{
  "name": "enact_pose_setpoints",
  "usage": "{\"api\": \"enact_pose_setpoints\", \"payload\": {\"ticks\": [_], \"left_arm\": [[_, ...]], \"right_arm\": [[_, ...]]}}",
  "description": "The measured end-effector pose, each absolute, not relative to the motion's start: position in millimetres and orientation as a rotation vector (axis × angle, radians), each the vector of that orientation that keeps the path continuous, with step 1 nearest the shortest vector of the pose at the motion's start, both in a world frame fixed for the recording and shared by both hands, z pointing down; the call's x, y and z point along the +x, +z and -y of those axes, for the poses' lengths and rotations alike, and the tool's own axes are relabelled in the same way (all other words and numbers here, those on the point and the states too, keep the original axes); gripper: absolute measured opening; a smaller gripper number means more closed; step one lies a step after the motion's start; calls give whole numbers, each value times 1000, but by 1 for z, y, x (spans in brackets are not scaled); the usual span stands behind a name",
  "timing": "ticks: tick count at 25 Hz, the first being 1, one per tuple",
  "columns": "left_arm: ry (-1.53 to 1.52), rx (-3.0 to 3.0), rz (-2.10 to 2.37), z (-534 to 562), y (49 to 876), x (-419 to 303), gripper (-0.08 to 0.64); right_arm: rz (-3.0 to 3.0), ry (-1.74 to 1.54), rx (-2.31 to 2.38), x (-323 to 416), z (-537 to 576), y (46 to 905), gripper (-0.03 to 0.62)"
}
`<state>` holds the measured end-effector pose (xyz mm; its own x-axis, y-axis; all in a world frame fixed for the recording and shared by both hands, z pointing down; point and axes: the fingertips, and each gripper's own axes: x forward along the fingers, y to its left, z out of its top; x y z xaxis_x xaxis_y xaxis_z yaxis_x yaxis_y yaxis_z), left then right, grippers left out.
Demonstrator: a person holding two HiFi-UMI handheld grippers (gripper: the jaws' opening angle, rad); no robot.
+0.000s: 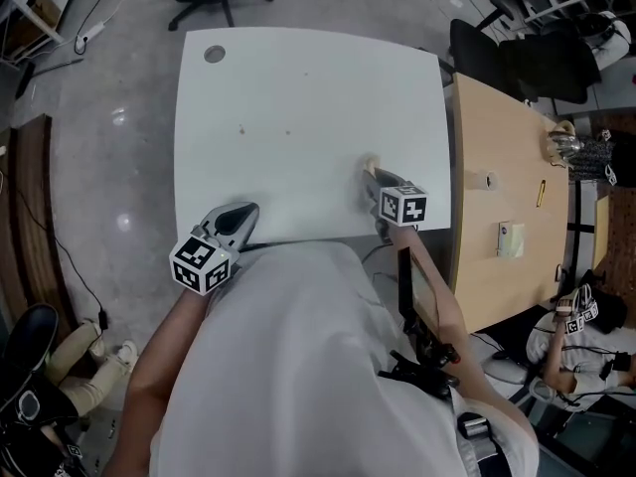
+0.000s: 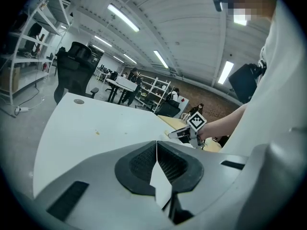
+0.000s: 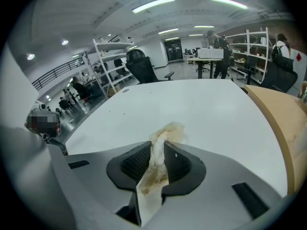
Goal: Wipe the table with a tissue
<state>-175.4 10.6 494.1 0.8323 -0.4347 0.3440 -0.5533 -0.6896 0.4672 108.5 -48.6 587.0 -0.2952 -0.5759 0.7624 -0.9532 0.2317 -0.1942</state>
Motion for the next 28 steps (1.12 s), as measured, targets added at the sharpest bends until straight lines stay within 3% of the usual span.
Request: {"api": "enact_pose_setpoints", "payload": {"ticks": [8,18,23,28], "left_arm": [[288,2400,759,0,495,-186,8],[281,2288,845,18,510,-192,8],[289,2270,858,25,515,-193,8],[321,2272,824,27,518,-190,8]], "right_arm": [[1786,876,1630,185,116,588,80],[1563,883,1608,193,160,613,80],[1697,864,1487,161,179,613,78],[1971,830,1028,56,181,615,78]]}}
